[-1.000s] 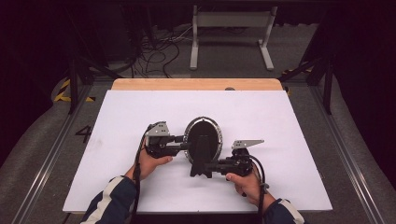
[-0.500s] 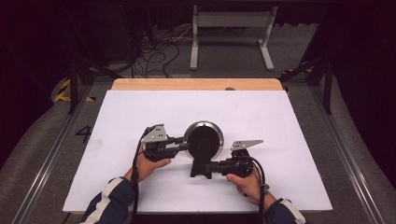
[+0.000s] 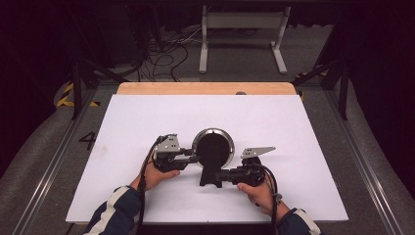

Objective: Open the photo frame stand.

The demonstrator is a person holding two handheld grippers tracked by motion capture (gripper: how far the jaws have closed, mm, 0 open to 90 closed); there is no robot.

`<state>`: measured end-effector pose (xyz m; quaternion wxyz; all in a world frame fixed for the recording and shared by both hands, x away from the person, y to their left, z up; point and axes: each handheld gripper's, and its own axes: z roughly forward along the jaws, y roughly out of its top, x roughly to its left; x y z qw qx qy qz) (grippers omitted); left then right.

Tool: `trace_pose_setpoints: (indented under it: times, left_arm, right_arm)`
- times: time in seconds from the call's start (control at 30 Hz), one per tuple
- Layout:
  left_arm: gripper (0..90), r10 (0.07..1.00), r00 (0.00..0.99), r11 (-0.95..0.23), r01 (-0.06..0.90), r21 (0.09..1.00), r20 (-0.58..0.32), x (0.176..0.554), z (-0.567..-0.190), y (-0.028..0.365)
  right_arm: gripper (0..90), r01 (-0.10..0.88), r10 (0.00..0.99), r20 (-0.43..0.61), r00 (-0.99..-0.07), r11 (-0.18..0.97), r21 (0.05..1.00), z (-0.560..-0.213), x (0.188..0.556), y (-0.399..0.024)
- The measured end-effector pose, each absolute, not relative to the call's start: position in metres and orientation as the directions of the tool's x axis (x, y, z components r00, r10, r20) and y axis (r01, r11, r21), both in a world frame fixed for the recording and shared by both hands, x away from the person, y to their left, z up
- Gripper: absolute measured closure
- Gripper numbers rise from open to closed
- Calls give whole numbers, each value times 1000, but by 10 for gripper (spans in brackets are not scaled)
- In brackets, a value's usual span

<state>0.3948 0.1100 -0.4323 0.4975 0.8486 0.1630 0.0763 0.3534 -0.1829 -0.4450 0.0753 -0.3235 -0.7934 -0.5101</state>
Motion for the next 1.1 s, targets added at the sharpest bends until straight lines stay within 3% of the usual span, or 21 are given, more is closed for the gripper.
trace_pose_setpoints:
  times: [0.53, 0.83, 0.93, 1.1]
  left_arm:
    - [706, 462, 865, -509, 77, 857, 197, 385, -432, 99]
    - [715, 454, 879, -468, 95, 879, 147, 388, -436, 103]
    - [628, 446, 886, -477, 116, 871, 126, 391, -440, 101]
    - [580, 435, 893, -500, 137, 855, 112, 395, -448, 93]
  right_arm:
    - [792, 579, 450, 429, -783, 277, 767, -440, 353, -184]
    - [799, 573, 460, 414, -786, 289, 767, -442, 354, -183]
    - [802, 572, 458, 413, -787, 294, 765, -443, 353, -182]
    - [802, 572, 458, 412, -788, 297, 764, -443, 353, -183]
